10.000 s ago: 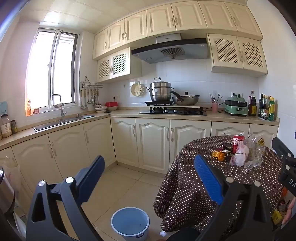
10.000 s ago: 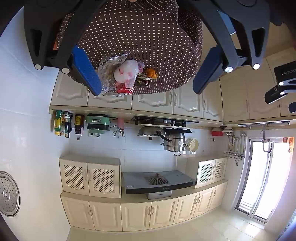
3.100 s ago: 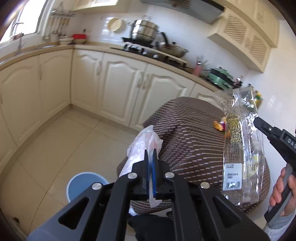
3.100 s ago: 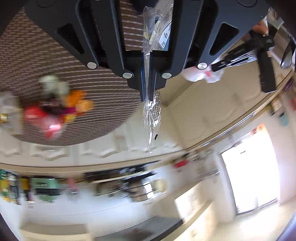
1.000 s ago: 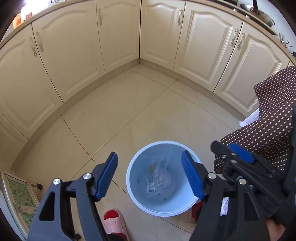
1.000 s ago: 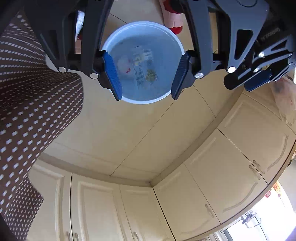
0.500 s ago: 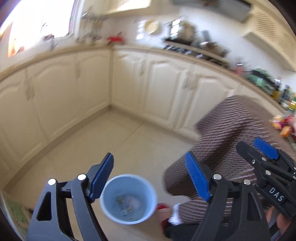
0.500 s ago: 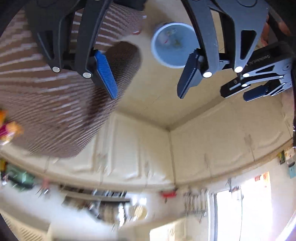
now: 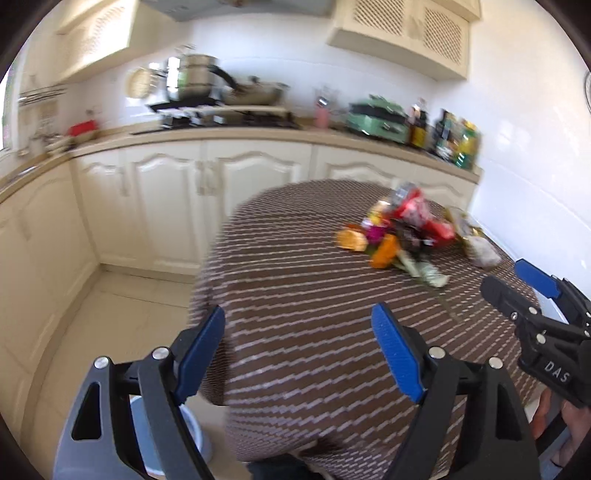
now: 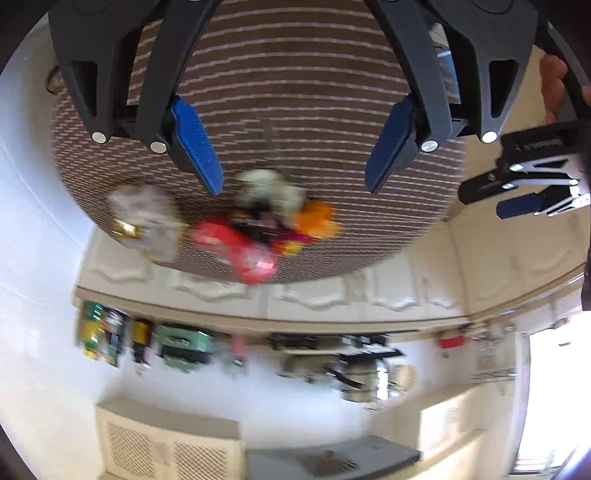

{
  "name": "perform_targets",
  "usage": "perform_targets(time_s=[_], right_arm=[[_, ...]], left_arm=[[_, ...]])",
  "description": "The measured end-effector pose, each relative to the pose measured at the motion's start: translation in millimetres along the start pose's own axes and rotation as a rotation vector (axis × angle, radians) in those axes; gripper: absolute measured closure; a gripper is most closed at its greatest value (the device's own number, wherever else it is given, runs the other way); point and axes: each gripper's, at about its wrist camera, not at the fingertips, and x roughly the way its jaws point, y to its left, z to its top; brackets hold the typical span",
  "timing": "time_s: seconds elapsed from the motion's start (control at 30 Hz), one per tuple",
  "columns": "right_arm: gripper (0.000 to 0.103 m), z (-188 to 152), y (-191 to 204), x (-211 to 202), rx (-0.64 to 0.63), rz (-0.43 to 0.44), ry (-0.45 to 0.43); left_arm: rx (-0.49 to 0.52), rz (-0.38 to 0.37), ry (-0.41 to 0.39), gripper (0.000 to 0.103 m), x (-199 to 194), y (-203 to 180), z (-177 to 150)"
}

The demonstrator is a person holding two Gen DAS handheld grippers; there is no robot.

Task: Collect trash
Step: 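Move both open tools back to the trash pile on the table, then grasp the orange peel with stem with the left tool while the right tool grasps the white snack wrapper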

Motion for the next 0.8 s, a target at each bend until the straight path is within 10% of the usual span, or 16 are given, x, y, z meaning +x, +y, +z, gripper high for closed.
perform_targets(time_s=[0.23,0.8], right_arm=[[0.025,4.9,-69.3,28.5,0.061,-0.081,0.062],[0.025,19.3,-72.3,92.5,0.036,0.019,0.223]], left_arm=[[0.068,-0.047,0.071,0.024,64.7,-45.2,29.3],[0.105,-0.149,0.214,0.081,136.4,-70.7,48.8]])
